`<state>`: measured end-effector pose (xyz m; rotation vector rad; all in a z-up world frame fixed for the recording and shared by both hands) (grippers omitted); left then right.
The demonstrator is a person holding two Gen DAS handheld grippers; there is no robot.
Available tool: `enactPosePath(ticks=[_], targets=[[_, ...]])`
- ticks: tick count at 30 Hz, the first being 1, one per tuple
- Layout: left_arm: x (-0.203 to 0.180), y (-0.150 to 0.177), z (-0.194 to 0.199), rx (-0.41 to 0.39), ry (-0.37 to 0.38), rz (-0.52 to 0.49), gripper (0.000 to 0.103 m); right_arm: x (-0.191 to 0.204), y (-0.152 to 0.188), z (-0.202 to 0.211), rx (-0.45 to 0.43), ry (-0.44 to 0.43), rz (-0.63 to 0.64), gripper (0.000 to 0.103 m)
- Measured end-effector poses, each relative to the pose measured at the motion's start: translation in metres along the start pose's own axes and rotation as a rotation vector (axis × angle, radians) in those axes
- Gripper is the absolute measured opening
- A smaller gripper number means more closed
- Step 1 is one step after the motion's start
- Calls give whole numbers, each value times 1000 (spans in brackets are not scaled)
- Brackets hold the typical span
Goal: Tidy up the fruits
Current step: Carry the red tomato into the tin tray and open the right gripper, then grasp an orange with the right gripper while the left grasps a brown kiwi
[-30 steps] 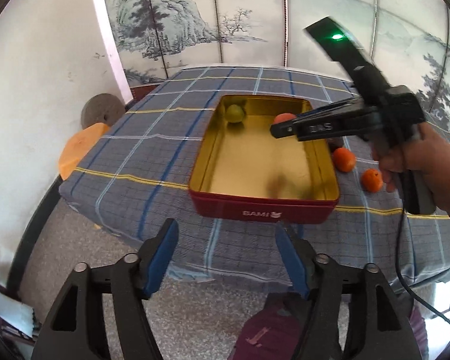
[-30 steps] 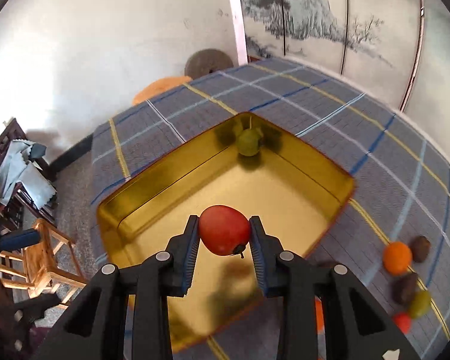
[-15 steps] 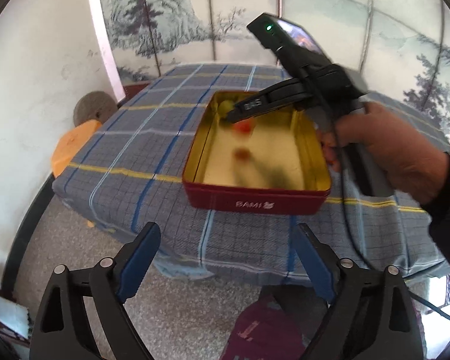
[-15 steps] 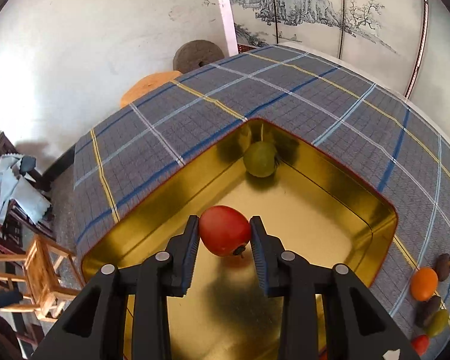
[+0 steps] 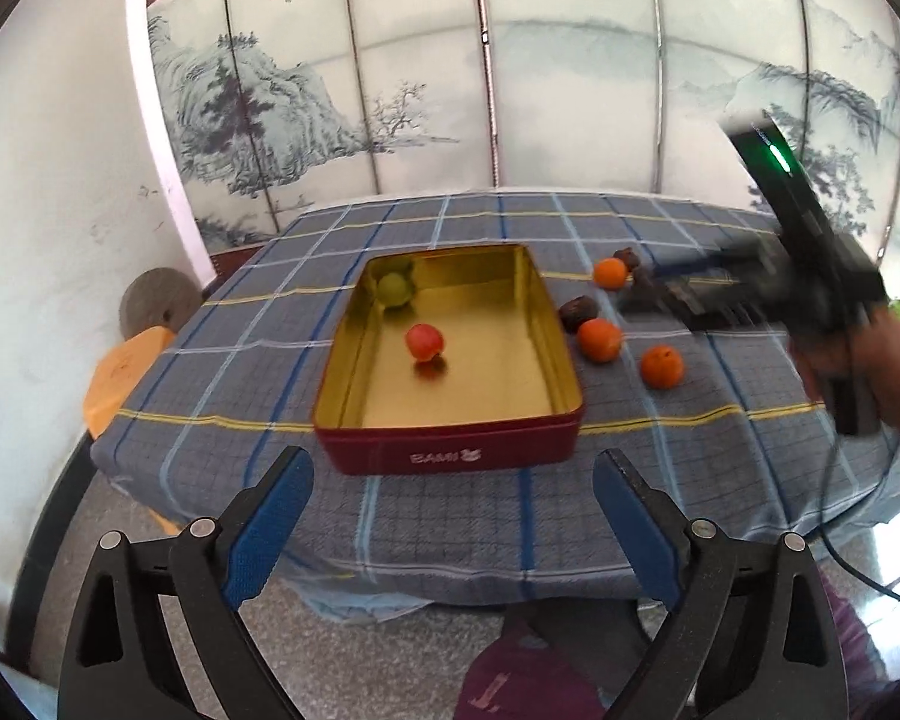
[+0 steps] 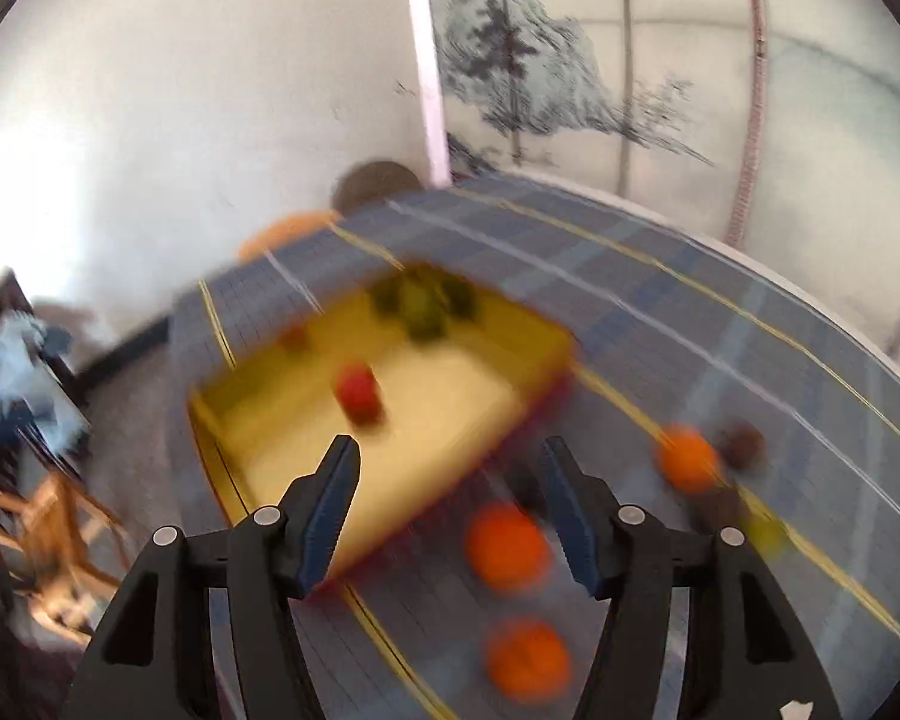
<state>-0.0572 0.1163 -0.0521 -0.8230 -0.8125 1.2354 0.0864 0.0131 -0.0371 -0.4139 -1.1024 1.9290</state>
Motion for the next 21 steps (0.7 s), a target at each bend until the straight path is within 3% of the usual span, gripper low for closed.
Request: enactPosePath(ticks=[5, 11, 12, 13, 14, 17, 19, 21], targets=[[-18, 1, -3, 4, 28, -9, 94, -18, 67, 22, 107, 54, 25, 59], [-28, -3, -1, -4, 24, -50, 94, -24, 82, 1, 131, 66, 50, 57], [-28, -5, 0, -10, 22, -56, 94, -27, 84, -5, 141, 69, 47, 49], [-28, -7, 0, -18, 17, -65, 94, -28, 87, -8, 151, 71, 44, 33], [-29, -11, -2, -19, 18, -80, 94, -30, 92, -14, 172, 62, 31, 33], [-40, -18, -11, 40, 75, -120, 94, -37, 89, -8, 149, 82, 8, 31], [-48, -21, -23, 133, 155, -95, 94, -50, 85, 8, 105, 109, -24, 31], [-57, -28, -33, 163, 217, -58, 94, -75, 85, 26, 70, 156, -77, 31]])
Point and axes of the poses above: each gripper's, at about its wrist camera, not at the fingertips, and z roughly against the way its jaws point, x to its left, y to its underside, the point moved 9 cm from there along -z, roughly the way its jaws point, and after that the axes turned 12 degrees about -x, right-handed, at the moved point
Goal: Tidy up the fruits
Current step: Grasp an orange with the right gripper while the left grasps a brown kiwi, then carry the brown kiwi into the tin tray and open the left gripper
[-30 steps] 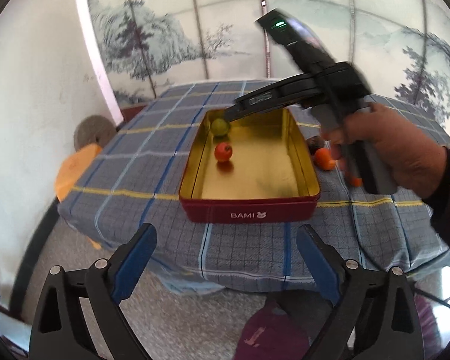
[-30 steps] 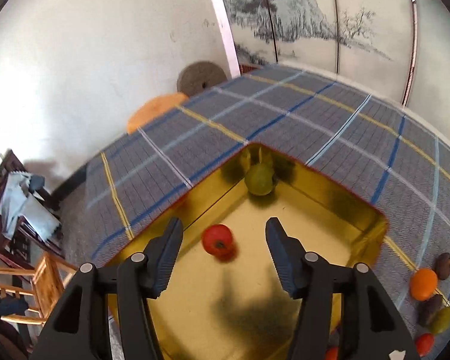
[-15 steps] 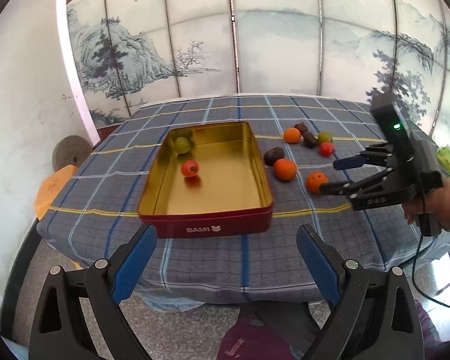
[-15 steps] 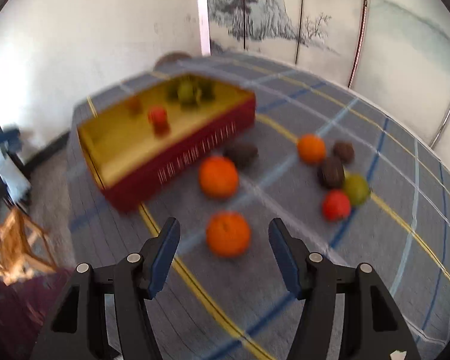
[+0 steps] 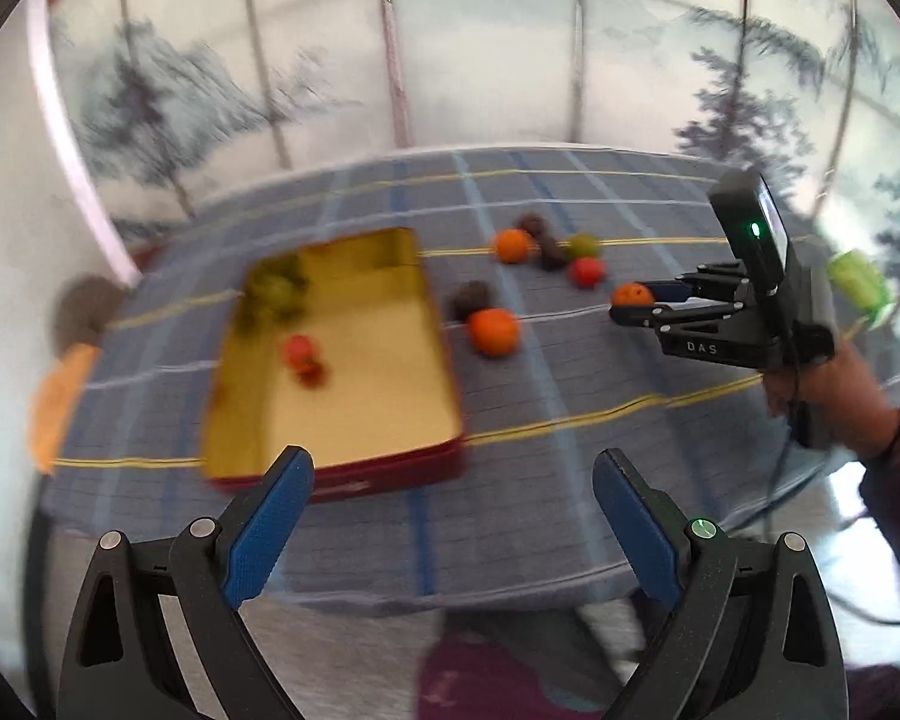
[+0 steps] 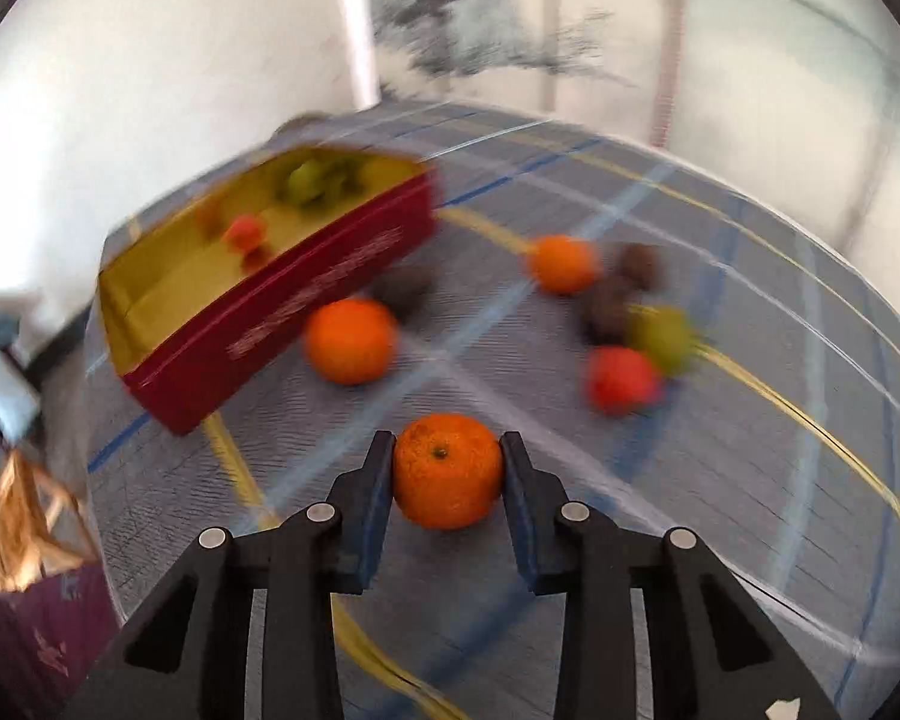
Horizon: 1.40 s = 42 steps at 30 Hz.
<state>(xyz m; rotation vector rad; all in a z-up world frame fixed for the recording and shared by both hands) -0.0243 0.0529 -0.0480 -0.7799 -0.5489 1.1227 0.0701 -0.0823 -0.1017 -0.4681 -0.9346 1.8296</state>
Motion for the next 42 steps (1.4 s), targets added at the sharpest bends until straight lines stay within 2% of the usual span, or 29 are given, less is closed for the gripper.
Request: enactPosePath(ticks=[2, 4, 6, 9, 12, 13, 15, 17, 19, 20, 22, 24, 27, 32, 33, 34, 35, 37, 42], targets=[[-9, -11, -14, 27, 57, 26, 94, -45, 10, 16, -12, 114, -44, 32], [-22, -23, -27, 36, 104, 20, 94, -79, 23, 29, -9, 187, -80, 32], [-32, -33, -39, 25, 95, -28, 94, -103, 35, 41, 0, 237, -99, 32], [-44, -47, -65, 40, 116, -91, 94, -126, 52, 55, 8, 284, -108, 32], [-43, -62, -95, 53, 94, -137, 94, -145, 65, 64, 9, 296, -160, 32], [-42, -66, -107, 69, 95, -159, 94, -148, 63, 69, -10, 297, -177, 32], [-43, -68, -137, 150, 136, -185, 94, -149, 62, 73, -21, 286, -183, 32], [-44, -71, -160, 196, 168, -185, 87, -147, 63, 72, -15, 276, -179, 32], [-40, -70, -182, 243, 139, -224, 73, -143, 62, 70, -17, 262, -168, 32], [-39, -69, -191, 275, 138, -244, 69, -141, 61, 70, -20, 256, -166, 33], [-36, -64, -204, 327, 150, -268, 52, -140, 60, 69, -23, 243, -166, 33], [-33, -60, -217, 368, 144, -289, 47, -140, 61, 69, -24, 233, -171, 33], [-25, -49, -233, 435, 129, -314, 47, -139, 62, 69, -27, 220, -175, 33], [-20, -41, -243, 415, 91, -398, 46, -136, 60, 69, -35, 213, -168, 34], [-20, -41, -244, 401, 81, -409, 41, -136, 61, 69, -33, 212, -168, 34], [-20, -42, -244, 376, 52, -438, 29, -137, 61, 68, -30, 210, -170, 34], [-20, -42, -243, 359, 34, -463, 29, -137, 61, 67, -27, 207, -173, 34], [-23, -43, -240, 354, 67, -408, 29, -138, 62, 67, -25, 208, -176, 34], [-41, -65, -202, 224, 76, -280, 29, -139, 63, 64, -13, 215, -175, 34]])
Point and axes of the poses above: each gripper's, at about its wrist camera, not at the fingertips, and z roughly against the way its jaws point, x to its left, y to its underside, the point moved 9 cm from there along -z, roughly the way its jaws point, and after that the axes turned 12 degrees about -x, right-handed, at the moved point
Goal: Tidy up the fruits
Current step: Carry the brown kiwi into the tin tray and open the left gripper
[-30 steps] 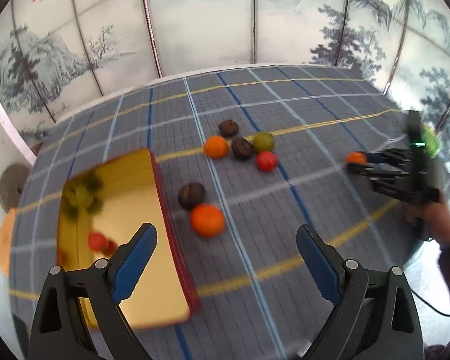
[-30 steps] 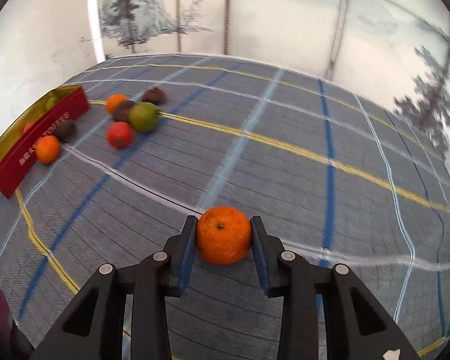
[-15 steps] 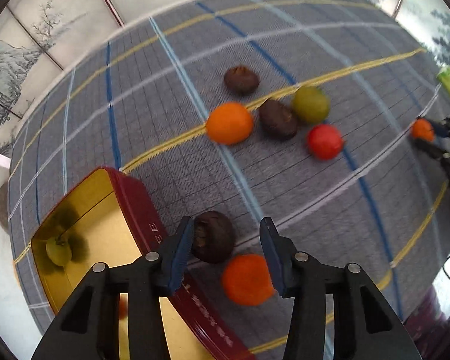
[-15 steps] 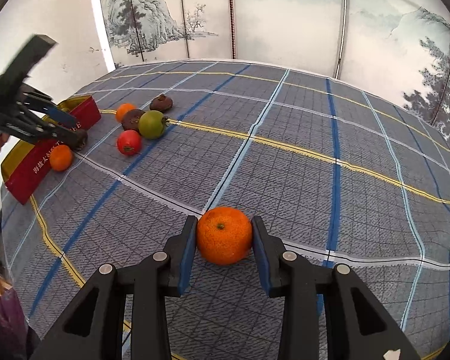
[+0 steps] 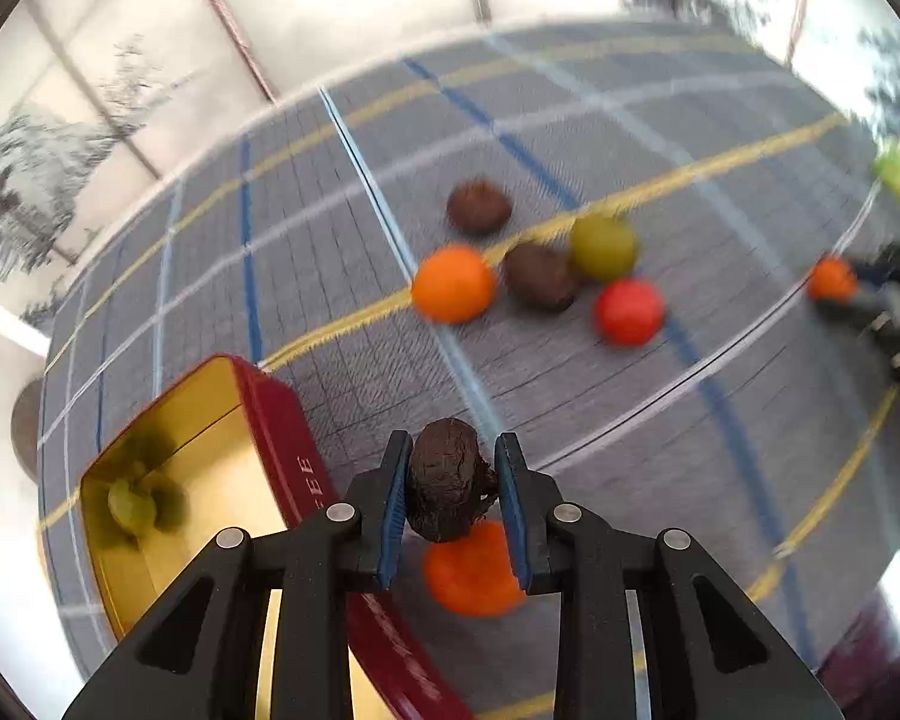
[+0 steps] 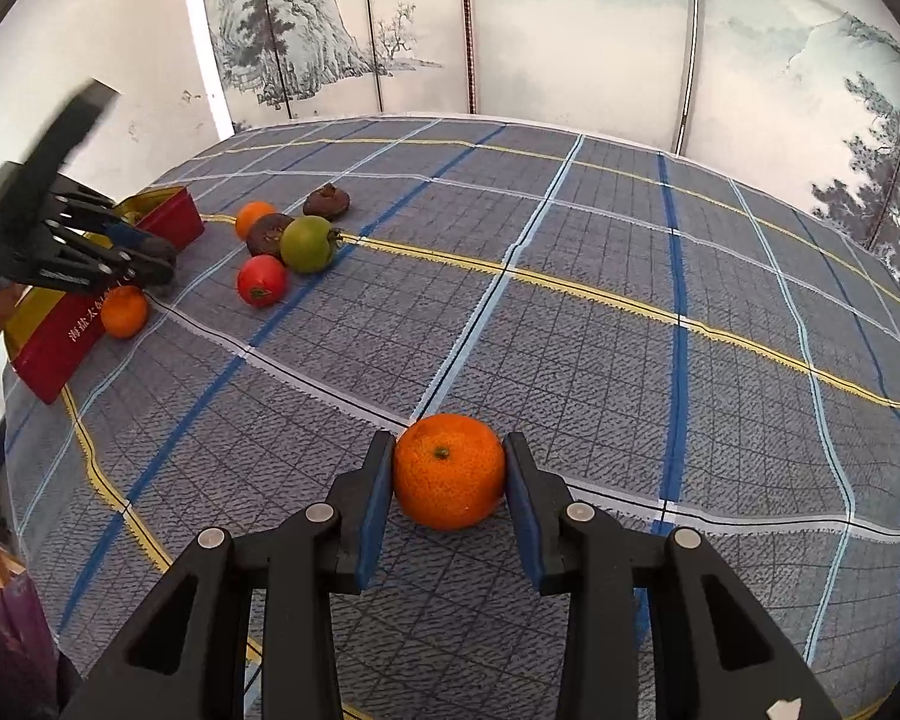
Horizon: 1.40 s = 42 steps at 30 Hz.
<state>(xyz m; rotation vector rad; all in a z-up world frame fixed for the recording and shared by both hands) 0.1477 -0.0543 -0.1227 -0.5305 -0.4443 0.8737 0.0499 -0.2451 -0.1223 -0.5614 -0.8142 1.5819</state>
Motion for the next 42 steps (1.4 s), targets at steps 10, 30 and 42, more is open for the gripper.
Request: enactPosePath(ticks=[10, 30, 42], targets=[[-17, -7, 84, -144, -4, 194, 29, -1, 4, -7, 30, 16, 3, 35], [84, 61, 81, -110, -250, 250, 29, 1, 6, -8, 35, 44, 33, 34], [107, 91, 53, -51, -311, 244, 29, 1, 6, -8, 36, 44, 33, 35]])
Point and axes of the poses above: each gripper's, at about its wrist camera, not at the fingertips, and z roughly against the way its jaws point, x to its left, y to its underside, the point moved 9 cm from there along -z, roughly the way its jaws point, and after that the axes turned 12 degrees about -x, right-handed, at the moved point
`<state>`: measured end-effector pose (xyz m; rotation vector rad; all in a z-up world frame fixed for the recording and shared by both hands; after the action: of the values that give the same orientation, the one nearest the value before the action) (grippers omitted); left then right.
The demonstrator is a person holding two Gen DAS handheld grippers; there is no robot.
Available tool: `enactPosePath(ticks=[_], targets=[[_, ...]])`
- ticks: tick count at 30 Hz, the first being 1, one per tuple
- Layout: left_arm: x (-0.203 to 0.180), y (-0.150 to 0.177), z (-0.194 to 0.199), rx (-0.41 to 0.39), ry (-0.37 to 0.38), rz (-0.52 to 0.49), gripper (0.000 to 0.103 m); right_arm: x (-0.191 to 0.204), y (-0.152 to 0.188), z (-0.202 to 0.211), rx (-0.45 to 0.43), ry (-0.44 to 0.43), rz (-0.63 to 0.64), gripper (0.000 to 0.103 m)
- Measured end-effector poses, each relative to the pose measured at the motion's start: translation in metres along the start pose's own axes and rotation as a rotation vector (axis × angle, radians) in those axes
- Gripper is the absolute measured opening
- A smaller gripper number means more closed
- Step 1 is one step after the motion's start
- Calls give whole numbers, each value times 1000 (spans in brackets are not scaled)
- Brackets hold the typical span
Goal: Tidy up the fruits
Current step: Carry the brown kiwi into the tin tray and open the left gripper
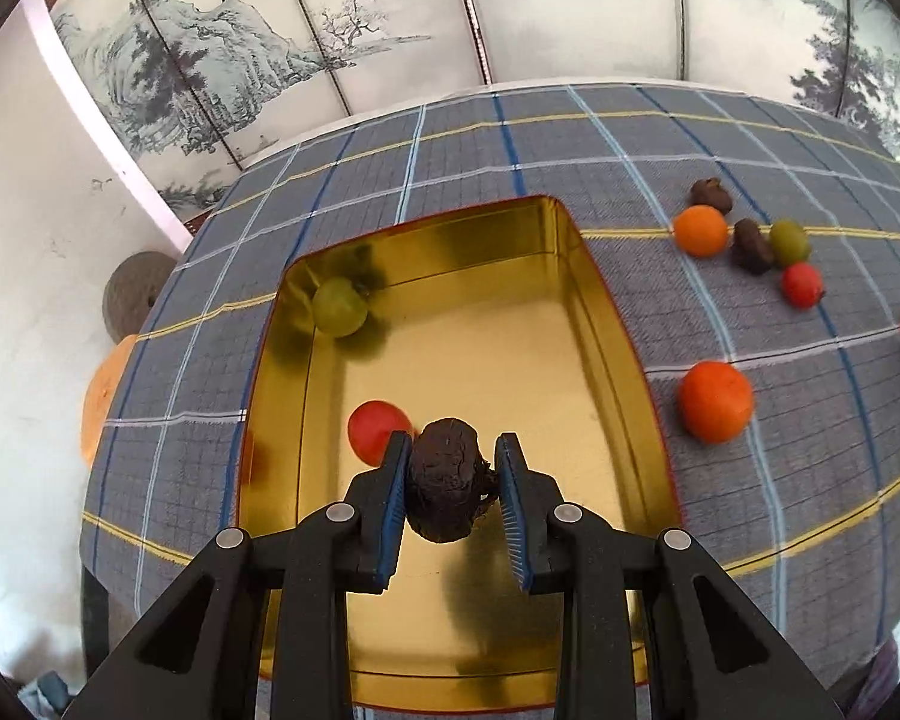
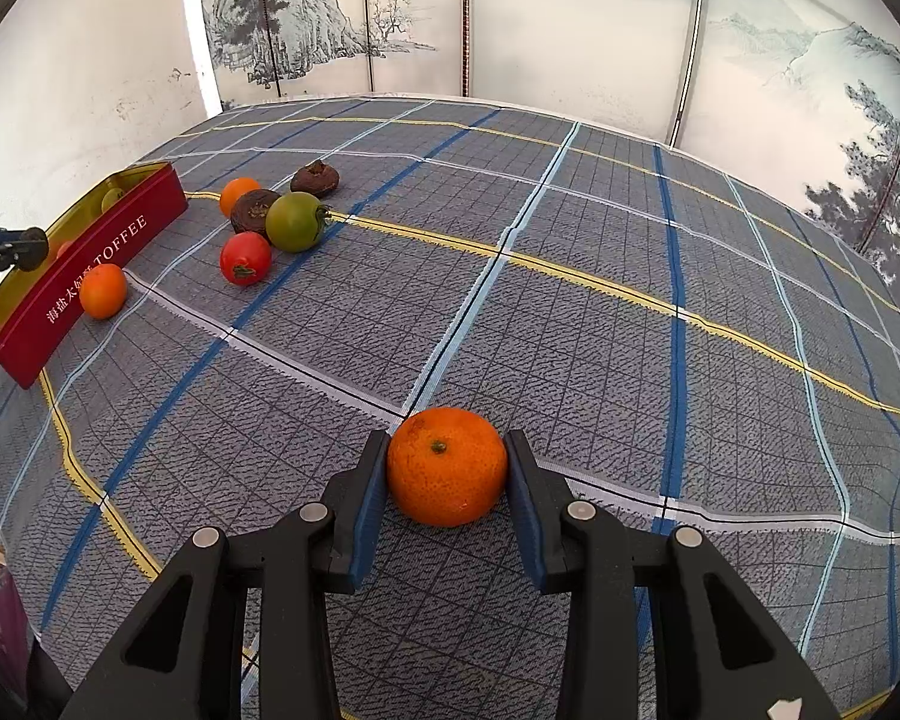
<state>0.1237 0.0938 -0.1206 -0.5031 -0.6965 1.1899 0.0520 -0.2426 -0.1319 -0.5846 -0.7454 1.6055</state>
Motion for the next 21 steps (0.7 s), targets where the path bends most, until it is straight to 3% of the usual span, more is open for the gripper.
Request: enactPosePath(ticks=[21], targets=[[26, 21, -12, 14, -65, 5, 30, 0, 0, 0, 0, 0, -1, 35]])
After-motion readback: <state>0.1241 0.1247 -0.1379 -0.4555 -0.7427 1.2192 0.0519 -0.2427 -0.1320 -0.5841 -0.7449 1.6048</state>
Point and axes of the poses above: each gripper's, at about its wrist camera, not at the fingertips, and z roughly against the way its jaws point, x to its left, y to its underside, the point moved 9 cm from there along -z, roughly the way its jaws point, and after that the axes turned 12 degrees about -x, right-handed, at the moved point
